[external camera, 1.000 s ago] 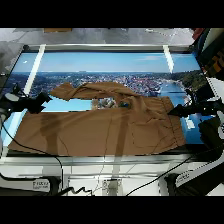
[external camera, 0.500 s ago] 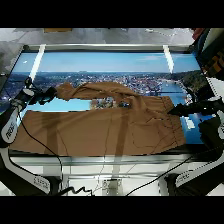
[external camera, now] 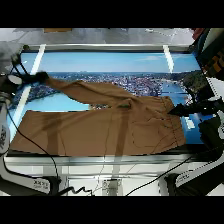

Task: Fold the clothes and pants, and hang the long-sleeved shirts on hangers.

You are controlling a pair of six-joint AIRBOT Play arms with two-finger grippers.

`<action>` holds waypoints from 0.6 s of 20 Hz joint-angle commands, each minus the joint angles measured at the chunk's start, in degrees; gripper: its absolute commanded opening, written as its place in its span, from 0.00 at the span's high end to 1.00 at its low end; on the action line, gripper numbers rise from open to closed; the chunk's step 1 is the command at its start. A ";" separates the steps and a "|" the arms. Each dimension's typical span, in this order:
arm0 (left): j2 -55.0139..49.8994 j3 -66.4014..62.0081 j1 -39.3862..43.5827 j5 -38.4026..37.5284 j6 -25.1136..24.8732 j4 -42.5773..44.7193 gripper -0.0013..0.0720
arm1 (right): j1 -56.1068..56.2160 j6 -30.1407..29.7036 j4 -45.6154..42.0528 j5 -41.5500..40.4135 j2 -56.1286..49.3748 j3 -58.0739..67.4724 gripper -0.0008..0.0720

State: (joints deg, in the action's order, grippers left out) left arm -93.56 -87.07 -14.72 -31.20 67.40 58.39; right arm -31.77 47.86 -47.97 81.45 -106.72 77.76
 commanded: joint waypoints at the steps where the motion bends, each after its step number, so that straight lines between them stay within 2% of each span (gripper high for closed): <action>1: 9.20 -2.51 -0.04 0.15 -3.78 10.64 0.96 | -0.04 0.52 -0.57 -0.09 0.07 0.04 0.94; 3: 13.51 -2.51 -0.04 0.09 -3.76 15.04 0.96 | -0.04 0.52 -0.50 -0.07 0.20 0.04 0.94; 5: 16.31 -2.51 -0.02 -0.72 -3.76 15.32 0.97 | -0.04 0.48 -0.59 -0.28 0.74 0.04 0.94; 7: 16.90 -2.51 -0.02 -6.99 -3.41 15.37 0.97 | -0.04 0.48 -0.76 -0.50 1.25 0.04 0.94; 8: 16.44 -2.49 -0.02 -11.82 -1.79 16.41 0.97 | -0.04 0.48 -0.94 -0.50 1.46 0.04 0.94; 10: 14.49 -2.49 -0.02 -19.34 6.08 22.36 0.97 | -0.04 0.48 -1.92 -0.44 1.70 0.04 0.94; 12: 10.75 -2.49 0.00 -23.58 11.58 25.20 0.97 | -0.04 0.48 -2.27 -0.46 1.70 0.04 0.94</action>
State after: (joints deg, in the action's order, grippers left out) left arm -80.12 -89.49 -14.74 -45.76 71.00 77.93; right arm -31.77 48.34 -49.45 81.06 -105.25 77.76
